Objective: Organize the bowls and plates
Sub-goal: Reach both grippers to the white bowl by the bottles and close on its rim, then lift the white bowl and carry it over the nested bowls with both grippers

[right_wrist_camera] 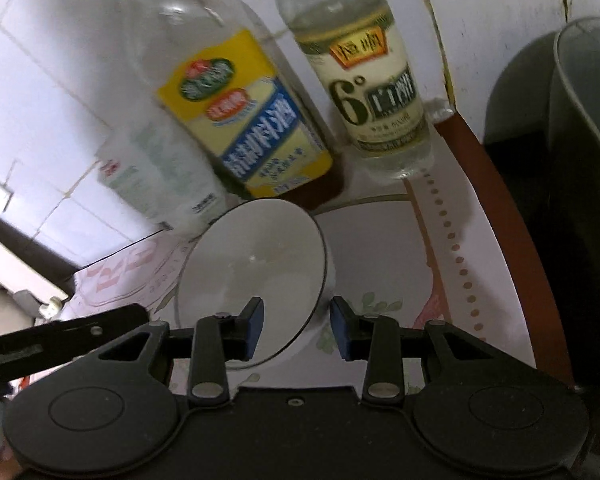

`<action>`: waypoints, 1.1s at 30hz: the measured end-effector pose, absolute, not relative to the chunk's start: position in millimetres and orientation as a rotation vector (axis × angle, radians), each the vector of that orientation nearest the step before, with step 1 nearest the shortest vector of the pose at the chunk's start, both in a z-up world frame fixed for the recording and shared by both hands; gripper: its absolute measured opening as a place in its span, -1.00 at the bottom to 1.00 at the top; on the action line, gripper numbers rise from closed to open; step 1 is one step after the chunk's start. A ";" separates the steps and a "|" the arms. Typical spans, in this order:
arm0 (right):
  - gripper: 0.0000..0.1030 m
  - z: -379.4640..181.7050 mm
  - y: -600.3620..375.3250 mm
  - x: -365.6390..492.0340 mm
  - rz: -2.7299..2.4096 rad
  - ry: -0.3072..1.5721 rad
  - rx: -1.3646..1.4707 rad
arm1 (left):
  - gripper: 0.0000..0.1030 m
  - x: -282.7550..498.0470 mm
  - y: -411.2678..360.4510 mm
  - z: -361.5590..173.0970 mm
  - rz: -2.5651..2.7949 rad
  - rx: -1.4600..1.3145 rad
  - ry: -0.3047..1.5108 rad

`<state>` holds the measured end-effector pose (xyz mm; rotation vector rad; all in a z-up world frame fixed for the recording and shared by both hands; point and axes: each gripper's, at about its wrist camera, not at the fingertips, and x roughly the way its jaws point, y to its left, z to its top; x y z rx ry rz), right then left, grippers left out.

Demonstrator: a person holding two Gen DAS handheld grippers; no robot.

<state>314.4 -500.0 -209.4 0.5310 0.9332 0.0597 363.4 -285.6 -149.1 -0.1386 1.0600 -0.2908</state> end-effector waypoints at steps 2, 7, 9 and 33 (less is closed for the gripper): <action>-0.18 -215.1 -500.6 318.5 0.054 0.947 0.560 | -0.16 369.5 -288.2 -157.5 -0.294 -0.152 1.075; -0.39 -223.8 -500.8 321.5 0.039 0.965 0.580 | -0.23 373.9 -300.2 -170.4 -0.307 -0.118 1.093; -0.47 -225.6 -500.5 321.0 0.033 0.968 0.579 | -0.23 375.5 -301.3 -173.0 -0.283 -0.119 1.091; -0.55 -161.8 -476.1 274.7 0.036 0.911 0.585 | -0.80 328.7 -290.0 -106.8 -0.323 -0.069 1.052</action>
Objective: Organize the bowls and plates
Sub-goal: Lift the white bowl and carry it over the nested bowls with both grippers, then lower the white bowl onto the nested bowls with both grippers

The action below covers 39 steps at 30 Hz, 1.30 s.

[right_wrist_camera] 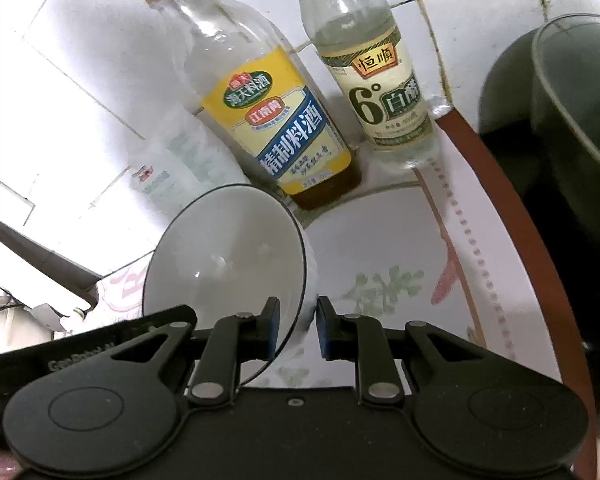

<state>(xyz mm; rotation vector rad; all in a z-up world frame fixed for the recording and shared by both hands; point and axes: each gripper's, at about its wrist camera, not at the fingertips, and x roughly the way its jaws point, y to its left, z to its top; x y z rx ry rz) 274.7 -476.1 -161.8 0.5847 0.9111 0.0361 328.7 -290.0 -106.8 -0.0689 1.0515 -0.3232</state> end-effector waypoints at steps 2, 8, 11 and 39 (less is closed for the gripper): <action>-0.54 -149.5 -471.6 264.2 0.033 0.896 0.572 | -0.80 320.5 -283.6 -99.1 -0.332 -0.076 1.055; -0.54 -113.2 -456.4 230.2 0.035 0.874 0.524 | -0.80 285.6 -265.1 -78.8 -0.342 -0.103 1.072; -0.54 -100.8 -449.3 215.1 0.041 0.877 0.505 | -0.80 266.7 -253.3 -69.2 -0.347 -0.120 1.071; -0.50 -115.2 -395.4 146.0 0.124 0.874 0.421 | -0.80 180.2 -177.2 -108.0 -0.336 -0.303 1.080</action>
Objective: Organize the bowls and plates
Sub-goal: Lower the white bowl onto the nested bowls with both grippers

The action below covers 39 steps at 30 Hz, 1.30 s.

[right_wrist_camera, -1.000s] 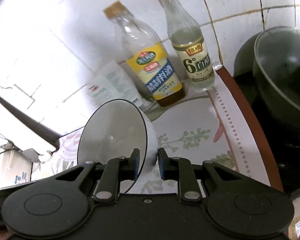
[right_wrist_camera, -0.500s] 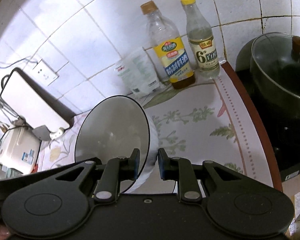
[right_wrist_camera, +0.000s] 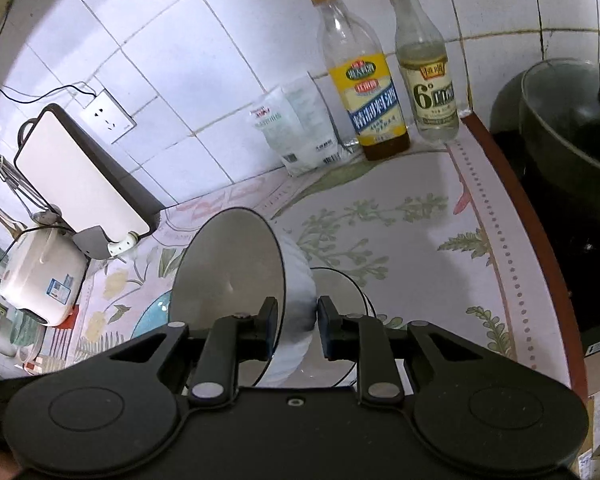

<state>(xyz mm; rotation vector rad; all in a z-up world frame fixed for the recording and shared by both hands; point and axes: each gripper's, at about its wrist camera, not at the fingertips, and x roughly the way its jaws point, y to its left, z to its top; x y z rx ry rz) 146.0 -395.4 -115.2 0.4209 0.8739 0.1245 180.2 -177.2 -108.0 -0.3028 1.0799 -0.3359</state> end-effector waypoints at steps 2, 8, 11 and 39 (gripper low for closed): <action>-0.50 -119.9 -393.0 146.3 0.121 0.877 0.396 | -0.80 180.6 -178.1 -116.5 -0.335 -0.309 1.080; -0.51 -134.7 -383.4 150.2 0.111 0.880 0.285 | -0.80 185.8 -180.7 -137.3 -0.322 -0.323 1.085; -0.51 -141.5 -367.6 151.3 0.092 0.854 0.132 | -0.80 189.8 -182.7 -143.9 -0.300 -0.347 1.088; -0.64 -157.3 -337.9 151.7 -0.017 0.761 -0.201 | -0.72 204.1 -181.1 -154.1 -0.306 -0.350 1.170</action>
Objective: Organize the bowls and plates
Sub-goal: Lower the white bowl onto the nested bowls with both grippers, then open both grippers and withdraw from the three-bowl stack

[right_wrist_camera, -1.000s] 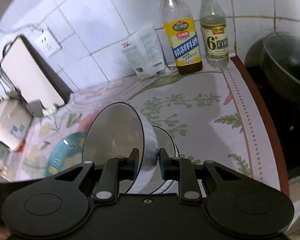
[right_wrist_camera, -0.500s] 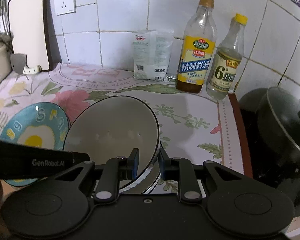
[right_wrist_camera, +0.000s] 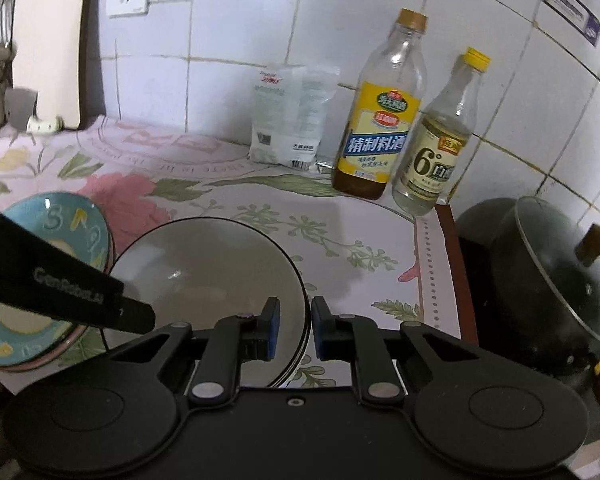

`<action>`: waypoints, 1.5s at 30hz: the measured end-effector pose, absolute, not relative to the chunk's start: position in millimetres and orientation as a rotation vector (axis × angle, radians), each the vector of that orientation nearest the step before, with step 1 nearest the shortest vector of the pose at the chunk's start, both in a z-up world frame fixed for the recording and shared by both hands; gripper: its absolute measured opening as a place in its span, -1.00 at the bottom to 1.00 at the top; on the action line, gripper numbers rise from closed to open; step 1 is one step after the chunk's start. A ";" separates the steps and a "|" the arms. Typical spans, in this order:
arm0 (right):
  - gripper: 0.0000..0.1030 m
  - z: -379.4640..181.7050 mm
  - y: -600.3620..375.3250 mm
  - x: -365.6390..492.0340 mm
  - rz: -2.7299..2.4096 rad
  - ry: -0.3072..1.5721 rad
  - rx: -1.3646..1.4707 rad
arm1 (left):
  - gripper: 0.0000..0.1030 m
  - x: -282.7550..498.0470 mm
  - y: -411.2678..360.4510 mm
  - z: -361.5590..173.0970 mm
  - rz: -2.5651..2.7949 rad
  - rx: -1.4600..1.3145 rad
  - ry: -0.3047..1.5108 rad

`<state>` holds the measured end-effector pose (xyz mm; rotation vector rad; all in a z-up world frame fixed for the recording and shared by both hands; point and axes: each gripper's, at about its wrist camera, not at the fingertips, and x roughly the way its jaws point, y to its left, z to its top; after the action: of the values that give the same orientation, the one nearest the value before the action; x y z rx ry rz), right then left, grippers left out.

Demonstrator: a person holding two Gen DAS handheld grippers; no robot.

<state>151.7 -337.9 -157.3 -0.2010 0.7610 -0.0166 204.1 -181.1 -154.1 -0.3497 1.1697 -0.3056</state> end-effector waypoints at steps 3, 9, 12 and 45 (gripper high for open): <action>-0.63 -150.9 -345.1 139.1 -0.008 0.733 -0.158 | -0.71 198.6 -177.2 -148.3 -0.345 -0.351 1.176; -0.62 -136.5 -360.7 110.3 0.030 0.687 -0.065 | -0.66 176.1 -173.0 -131.2 -0.391 -0.339 1.143; -0.58 -127.4 -361.9 94.8 0.056 0.661 -0.054 | -0.59 163.5 -174.3 -120.8 -0.405 -0.308 1.109; 0.30 -170.7 -373.5 14.6 0.256 0.513 -0.061 | -0.33 93.8 -190.8 -133.8 -0.566 -0.091 0.889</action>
<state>14.6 -373.5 -170.7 -0.0607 0.5129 0.2565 93.8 -190.8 -133.8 -0.0906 0.8894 -0.5664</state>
